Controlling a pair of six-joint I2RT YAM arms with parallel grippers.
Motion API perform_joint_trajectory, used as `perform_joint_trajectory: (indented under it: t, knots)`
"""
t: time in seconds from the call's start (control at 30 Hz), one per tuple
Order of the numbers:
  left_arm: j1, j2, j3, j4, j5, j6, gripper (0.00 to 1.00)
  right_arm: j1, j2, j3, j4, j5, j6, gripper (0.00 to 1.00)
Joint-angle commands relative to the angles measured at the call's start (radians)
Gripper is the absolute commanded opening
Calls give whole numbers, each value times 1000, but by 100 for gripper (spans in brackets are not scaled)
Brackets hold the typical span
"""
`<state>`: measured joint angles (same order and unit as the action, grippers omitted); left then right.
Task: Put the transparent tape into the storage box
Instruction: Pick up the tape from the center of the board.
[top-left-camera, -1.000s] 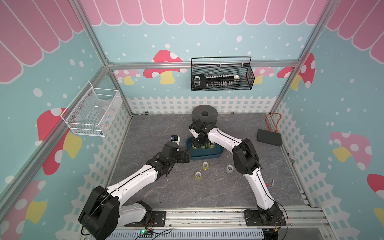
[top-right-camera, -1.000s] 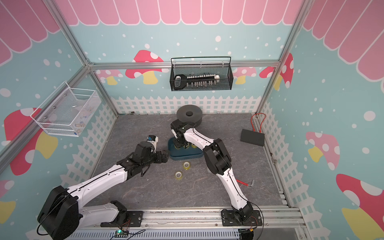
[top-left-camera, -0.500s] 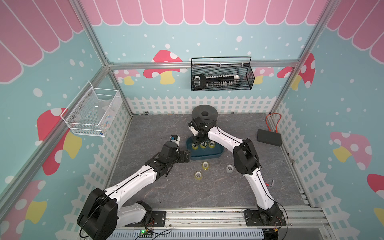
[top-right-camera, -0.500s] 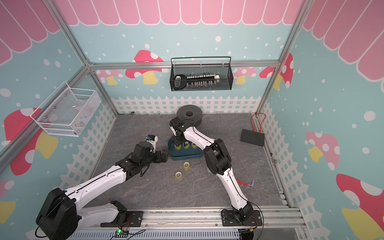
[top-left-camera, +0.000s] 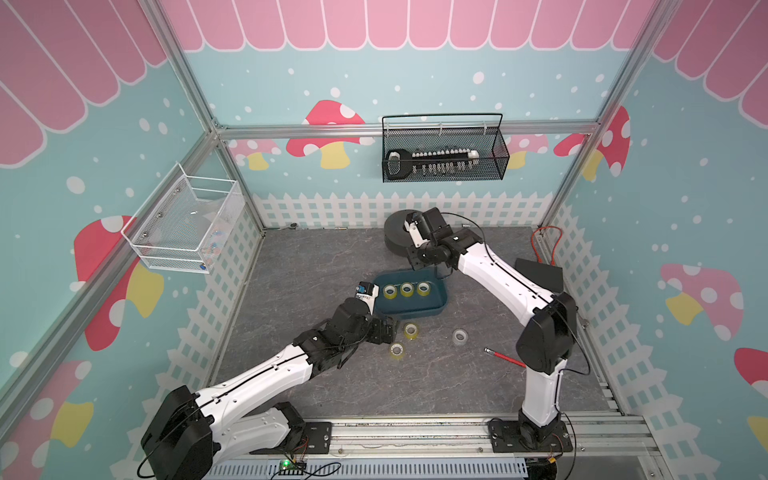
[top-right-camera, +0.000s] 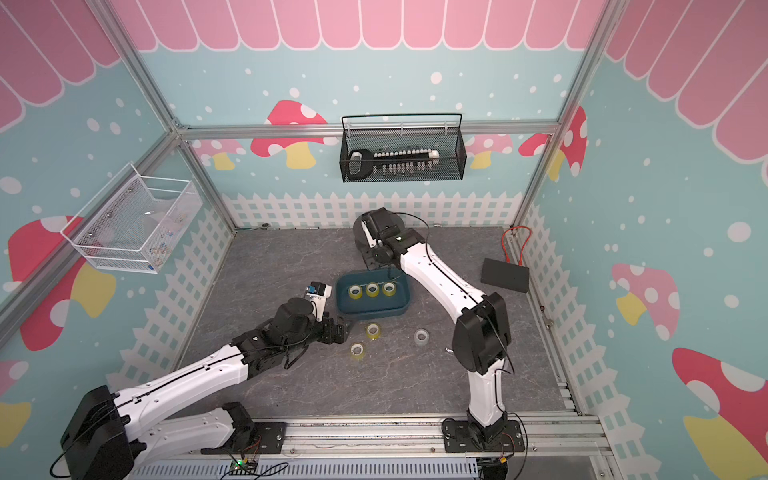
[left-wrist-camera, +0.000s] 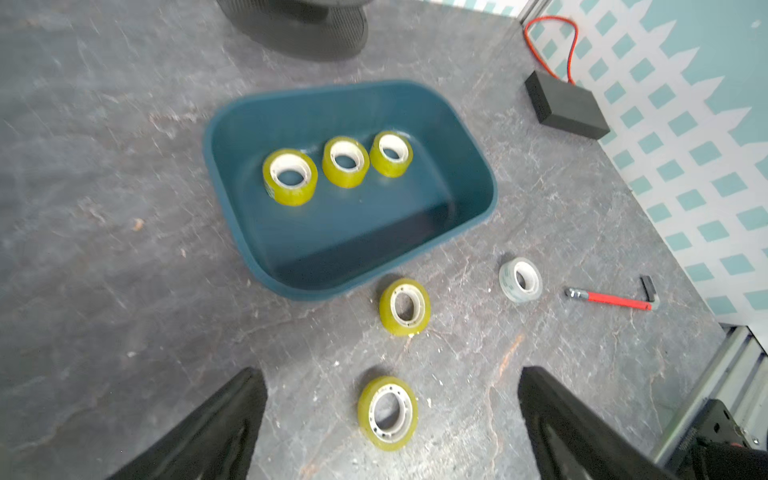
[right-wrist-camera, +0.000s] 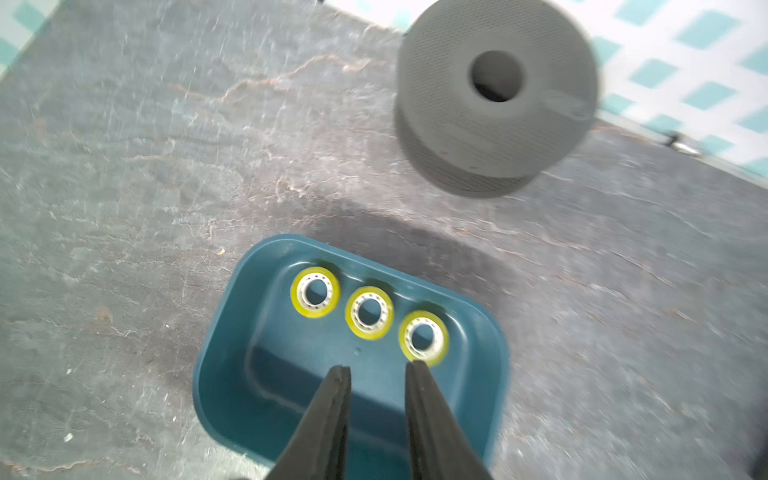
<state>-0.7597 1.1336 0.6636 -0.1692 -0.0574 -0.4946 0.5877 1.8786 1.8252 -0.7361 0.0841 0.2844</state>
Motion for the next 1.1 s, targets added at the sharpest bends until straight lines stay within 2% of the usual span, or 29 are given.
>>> perform_joint_trajectory:
  t: [0.0, 0.17, 0.4, 0.83, 1.07]
  knots:
    - [-33, 41, -36, -53, -27, -120, 98, -22, -100, -135, 20, 6, 49, 28]
    - [-85, 95, -90, -55, -27, -221, 98, -32, -232, -315, 68, -7, 84, 28]
    - [-130, 168, -93, -54, -57, -243, 96, -33, -338, -455, 105, -17, 108, 28]
    - [-145, 264, -25, -57, -134, -241, 83, -43, -389, -505, 116, -8, 95, 27]
    - [-158, 319, 17, -56, -142, -229, 73, -49, -389, -510, 122, -10, 90, 26]
